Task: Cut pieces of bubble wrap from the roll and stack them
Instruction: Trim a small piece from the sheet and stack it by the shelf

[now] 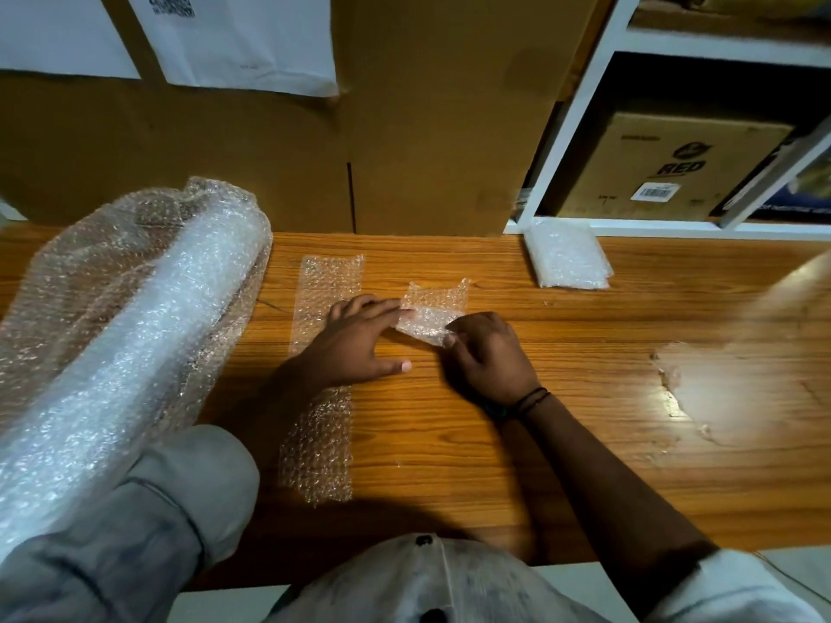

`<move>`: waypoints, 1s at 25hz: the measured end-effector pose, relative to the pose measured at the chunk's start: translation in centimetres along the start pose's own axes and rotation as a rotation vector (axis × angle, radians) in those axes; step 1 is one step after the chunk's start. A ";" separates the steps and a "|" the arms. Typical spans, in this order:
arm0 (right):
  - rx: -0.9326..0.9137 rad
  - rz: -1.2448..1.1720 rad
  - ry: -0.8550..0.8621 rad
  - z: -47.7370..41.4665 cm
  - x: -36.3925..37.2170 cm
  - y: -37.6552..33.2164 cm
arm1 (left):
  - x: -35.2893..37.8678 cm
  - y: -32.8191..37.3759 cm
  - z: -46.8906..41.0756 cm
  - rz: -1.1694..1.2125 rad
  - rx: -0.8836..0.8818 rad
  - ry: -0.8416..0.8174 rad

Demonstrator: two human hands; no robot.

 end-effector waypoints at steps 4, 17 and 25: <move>0.164 -0.325 -0.185 -0.1 0.1 0.5 | -0.7 0.1 -0.3 0.127 -0.079 0.174; 0.358 -0.377 -0.091 -5.3 -0.1 0.8 | -1.3 -2.2 -1.0 0.410 -0.344 0.466; 0.487 -0.378 -0.031 -8.2 1.1 1.1 | -1.6 -2.2 -1.6 0.255 -0.398 0.530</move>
Point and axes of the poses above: each hand's wrist, its own z-axis away from the middle knuckle, its own x-axis out of the palm, y = z × x, the point moved 6 cm from there along -z, towards the middle knuckle, and after that the axes turned 10 degrees about x, right-handed, at the moved point
